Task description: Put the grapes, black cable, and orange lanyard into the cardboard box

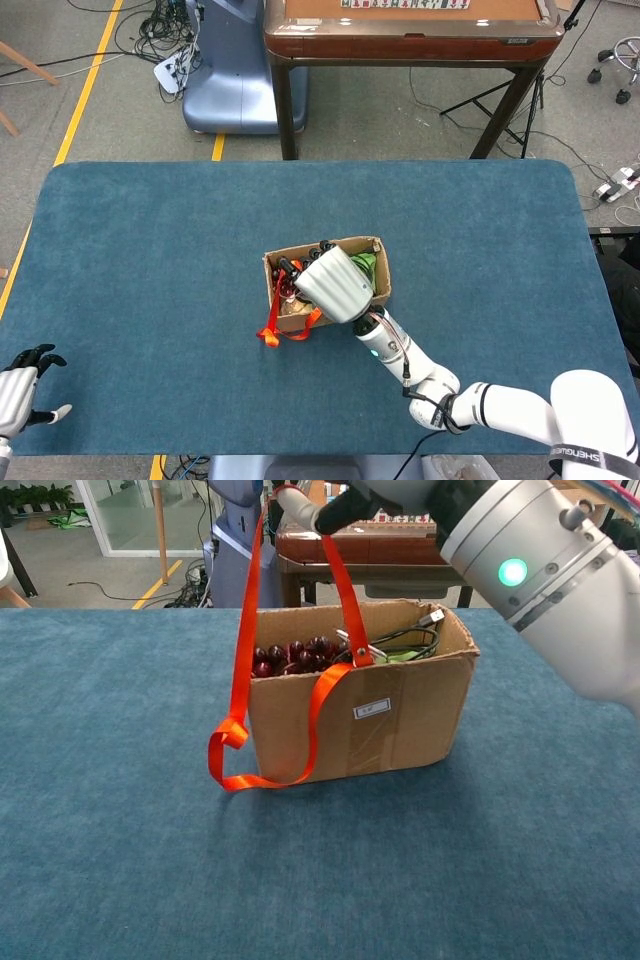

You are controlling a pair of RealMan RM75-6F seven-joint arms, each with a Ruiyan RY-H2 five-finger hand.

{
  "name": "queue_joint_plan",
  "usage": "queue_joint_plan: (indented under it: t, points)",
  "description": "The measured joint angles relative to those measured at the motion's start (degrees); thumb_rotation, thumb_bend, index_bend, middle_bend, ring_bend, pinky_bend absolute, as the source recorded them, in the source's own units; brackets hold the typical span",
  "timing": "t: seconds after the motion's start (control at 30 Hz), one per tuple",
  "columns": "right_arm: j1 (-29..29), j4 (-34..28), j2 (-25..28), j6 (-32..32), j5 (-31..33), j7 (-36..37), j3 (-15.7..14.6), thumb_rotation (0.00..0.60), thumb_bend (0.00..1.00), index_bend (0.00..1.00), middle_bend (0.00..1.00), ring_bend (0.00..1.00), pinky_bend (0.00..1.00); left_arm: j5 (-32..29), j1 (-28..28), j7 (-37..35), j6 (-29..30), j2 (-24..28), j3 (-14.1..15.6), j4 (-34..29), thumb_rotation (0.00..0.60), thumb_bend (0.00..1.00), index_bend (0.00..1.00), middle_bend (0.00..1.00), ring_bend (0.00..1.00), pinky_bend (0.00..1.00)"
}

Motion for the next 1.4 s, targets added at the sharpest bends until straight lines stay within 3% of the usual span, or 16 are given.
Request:
queue_joint_plan:
  t: [0.23,0.7,0.87,1.03,1.17,1.27,1.4]
  points:
    - [-1.1,-1.7,0.3,-2.6,7.6,-0.5,1.3,0.6,0.47,0.6,0.99,0.98,1.0,0.0,0.0,0.0,0.0,0.0,0.0,-0.1,0.6,0.01,0.34,0.17,0.16,0.36]
    - [-2.7,-4.8,2.4,-11.1,32.3,-6.1,5.8,0.6,0.48,0.61,0.98,0.98,1.0,-0.1,-0.1,0.1,-0.1,0.0,0.0,-0.1,0.6,0.01,0.34,0.17,0.16,0.36]
    - [-2.9,-4.3,4.2,-14.0,38.6,-8.4,5.4,0.6,0.48,0.61,0.98,0.97,1.0,-0.3,-0.2,0.2,-0.4,-0.1,0.1,-0.1,0.6,0.01,0.34,0.17,0.16,0.36]
    - [-3.1,-3.6,6.0,-16.4,40.8,-8.0,3.5,0.6,0.47,0.61,0.97,0.96,1.0,-0.5,-0.3,0.3,-0.6,-0.2,0.1,-0.1,0.6,0.01,0.34,0.17,0.16,0.36]
    - [-3.1,-3.6,7.1,-17.4,41.2,-7.1,2.4,0.6,0.34,0.5,0.96,0.95,1.0,-0.5,-0.3,0.4,-0.7,-0.2,0.1,0.0,0.6,0.01,0.34,0.17,0.16,0.36]
    - [-3.1,-4.1,7.6,-17.5,40.8,-5.5,2.2,0.6,0.14,0.34,0.95,0.95,1.0,-0.5,-0.3,0.3,-0.7,-0.2,0.1,0.0,0.6,0.01,0.34,0.17,0.16,0.36]
    - [-3.1,-6.0,8.6,-17.1,39.5,-3.5,1.9,0.6,0.02,0.23,0.95,0.95,1.0,-0.6,-0.4,0.3,-0.8,-0.2,0.1,0.0,0.6,0.01,0.34,0.17,0.16,0.36]
